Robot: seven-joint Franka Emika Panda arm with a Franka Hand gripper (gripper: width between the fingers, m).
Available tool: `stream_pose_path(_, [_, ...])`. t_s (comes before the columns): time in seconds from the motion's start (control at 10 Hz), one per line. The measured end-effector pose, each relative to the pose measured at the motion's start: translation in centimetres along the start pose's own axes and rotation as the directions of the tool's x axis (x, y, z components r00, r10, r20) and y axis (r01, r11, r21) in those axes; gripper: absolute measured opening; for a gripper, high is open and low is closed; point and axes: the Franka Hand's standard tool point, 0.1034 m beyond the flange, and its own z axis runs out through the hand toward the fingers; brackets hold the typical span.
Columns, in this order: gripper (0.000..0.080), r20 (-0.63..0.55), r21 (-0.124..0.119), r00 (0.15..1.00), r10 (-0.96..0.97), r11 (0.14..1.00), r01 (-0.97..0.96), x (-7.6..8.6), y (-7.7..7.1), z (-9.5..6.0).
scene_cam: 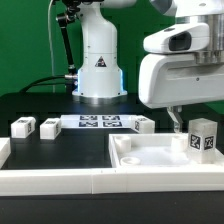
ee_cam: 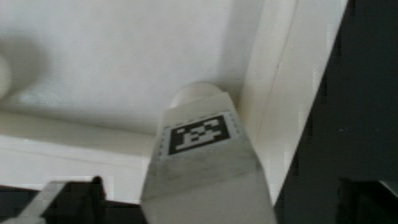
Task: Assemble square table
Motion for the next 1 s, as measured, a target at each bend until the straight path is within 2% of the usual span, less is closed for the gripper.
stream_pose_path(0.2, [0.0649, 0.004, -0.017, 0.991, -0.131, 0.991, 0.131, 0.02, 0.25, -0.07])
stream_pose_path(0.4, [0.0395, 0.004, -0.018, 0.989, -0.144, 0.989, 0.145, 0.01, 0.3, -0.06])
stream_pose_path(0.5, [0.0395, 0.004, -0.018, 0.99, -0.138, 0.99, 0.138, 0.01, 0.29, -0.06])
stream_pose_path(0.6, [0.029, 0.004, -0.018, 0.993, -0.121, 0.993, 0.121, 0.01, 0.29, -0.06])
stream_pose_path(0.8, [0.029, 0.003, -0.017, 0.999, -0.05, 0.999, 0.05, 0.01, 0.27, -0.06])
stream_pose_path(1.0, [0.029, -0.007, -0.006, 0.986, 0.168, 0.986, -0.169, -0.03, 0.27, -0.07])
